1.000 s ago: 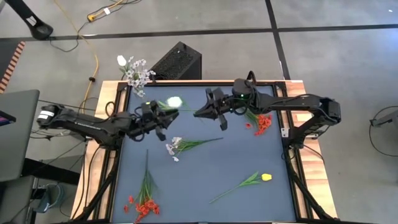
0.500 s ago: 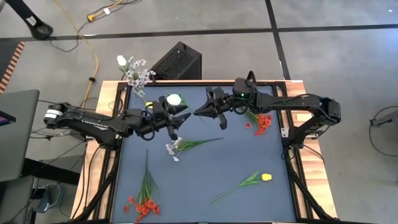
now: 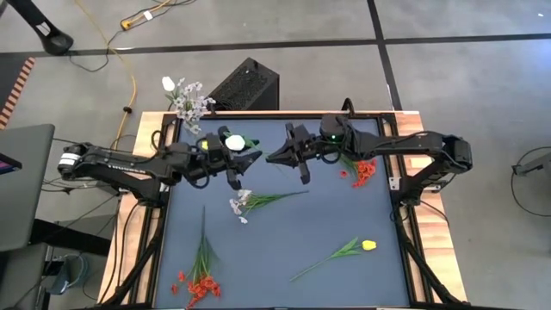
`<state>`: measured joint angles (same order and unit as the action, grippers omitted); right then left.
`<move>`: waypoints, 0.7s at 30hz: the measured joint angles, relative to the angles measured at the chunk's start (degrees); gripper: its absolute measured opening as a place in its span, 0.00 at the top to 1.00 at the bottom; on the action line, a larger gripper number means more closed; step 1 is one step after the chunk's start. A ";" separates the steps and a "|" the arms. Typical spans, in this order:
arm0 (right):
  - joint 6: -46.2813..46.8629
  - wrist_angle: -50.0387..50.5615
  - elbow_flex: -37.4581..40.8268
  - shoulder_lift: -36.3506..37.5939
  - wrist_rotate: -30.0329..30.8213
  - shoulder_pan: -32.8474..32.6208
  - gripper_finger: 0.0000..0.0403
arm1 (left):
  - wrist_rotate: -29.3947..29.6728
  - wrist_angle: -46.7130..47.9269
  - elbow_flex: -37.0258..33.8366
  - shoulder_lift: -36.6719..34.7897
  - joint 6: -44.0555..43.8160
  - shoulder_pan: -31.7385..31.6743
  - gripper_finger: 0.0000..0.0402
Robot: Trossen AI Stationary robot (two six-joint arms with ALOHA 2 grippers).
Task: Sort flowers into vase by color
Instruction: Put the white flower into the transparent vase
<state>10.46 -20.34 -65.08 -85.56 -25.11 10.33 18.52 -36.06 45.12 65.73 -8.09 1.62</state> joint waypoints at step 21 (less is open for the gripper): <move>-0.44 0.31 0.00 0.00 3.33 -1.76 0.76 | -3.56 4.36 -0.02 0.98 -5.72 -0.38 0.99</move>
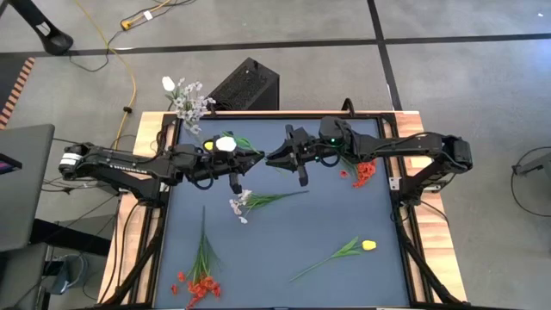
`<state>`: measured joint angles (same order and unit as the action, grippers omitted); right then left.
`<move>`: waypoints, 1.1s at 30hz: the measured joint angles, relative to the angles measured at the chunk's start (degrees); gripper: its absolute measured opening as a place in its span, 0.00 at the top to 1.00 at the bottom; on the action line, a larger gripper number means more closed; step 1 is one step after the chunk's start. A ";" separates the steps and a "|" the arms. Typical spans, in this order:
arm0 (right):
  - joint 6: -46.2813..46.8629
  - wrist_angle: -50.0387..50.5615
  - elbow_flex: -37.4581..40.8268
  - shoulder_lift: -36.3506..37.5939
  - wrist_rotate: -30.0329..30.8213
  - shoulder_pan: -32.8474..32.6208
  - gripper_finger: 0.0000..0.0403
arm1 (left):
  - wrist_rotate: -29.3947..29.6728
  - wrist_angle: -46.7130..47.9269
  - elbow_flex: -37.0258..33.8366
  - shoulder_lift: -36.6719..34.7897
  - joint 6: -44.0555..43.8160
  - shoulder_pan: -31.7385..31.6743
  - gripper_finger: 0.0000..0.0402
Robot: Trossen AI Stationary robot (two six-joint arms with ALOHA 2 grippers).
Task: Sort flowers into vase by color
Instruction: Put the white flower into the transparent vase
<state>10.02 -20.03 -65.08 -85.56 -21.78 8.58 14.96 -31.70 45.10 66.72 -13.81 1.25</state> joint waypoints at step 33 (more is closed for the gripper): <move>2.56 2.08 -0.11 0.22 -0.87 1.31 0.37 | 38.10 77.50 11.15 -32.37 -18.10 1.43 1.00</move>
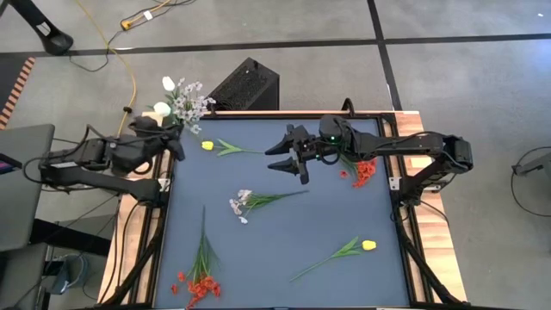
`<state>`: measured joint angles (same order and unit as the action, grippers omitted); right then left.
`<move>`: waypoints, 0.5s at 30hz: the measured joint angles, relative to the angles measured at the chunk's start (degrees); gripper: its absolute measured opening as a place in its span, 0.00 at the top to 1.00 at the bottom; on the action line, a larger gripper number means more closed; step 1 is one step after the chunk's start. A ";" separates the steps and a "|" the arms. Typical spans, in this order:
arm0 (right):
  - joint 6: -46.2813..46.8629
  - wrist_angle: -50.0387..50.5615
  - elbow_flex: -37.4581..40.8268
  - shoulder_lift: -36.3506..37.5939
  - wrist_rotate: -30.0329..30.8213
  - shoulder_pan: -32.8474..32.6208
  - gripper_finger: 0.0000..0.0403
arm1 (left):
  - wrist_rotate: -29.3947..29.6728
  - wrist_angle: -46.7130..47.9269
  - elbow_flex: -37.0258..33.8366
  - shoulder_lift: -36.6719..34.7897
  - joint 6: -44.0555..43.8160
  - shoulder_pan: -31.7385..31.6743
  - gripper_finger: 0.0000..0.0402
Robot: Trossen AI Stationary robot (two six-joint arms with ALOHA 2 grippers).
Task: Sort flowers into vase by color
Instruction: Put the white flower into the transparent vase
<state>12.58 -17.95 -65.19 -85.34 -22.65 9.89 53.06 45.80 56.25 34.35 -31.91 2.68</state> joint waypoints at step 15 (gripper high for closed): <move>0.00 2.55 0.00 0.00 0.05 0.00 0.37 | 14.72 10.15 -0.42 1.71 -6.89 -6.48 1.00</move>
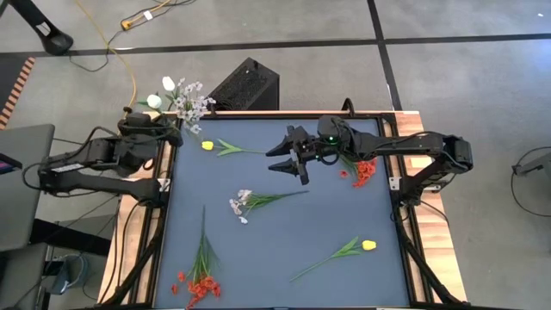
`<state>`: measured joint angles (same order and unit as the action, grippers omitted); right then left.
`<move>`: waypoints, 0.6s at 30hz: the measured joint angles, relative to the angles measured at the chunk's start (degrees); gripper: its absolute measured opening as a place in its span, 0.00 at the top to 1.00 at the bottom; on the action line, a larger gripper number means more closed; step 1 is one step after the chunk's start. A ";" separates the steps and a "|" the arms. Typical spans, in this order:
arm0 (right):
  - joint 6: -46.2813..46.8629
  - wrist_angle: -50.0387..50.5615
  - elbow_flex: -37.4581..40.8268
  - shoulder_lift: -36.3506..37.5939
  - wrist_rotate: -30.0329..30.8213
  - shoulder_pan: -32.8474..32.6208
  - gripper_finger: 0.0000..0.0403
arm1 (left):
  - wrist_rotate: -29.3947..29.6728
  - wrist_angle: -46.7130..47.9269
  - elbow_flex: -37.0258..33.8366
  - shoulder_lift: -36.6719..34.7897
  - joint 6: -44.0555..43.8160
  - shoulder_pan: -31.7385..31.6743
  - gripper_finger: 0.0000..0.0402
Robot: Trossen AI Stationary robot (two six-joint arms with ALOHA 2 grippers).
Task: Sort flowers into vase by color
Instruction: Put the white flower into the transparent vase
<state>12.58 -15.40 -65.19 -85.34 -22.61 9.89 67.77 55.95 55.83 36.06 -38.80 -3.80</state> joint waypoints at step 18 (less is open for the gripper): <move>0.00 0.43 0.00 -0.02 0.08 0.00 0.37 | -7.74 -20.96 -5.07 1.31 19.25 -17.01 1.00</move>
<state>12.58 -14.96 -65.19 -85.36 -22.53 9.89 60.04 34.99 50.76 37.37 -19.56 -20.81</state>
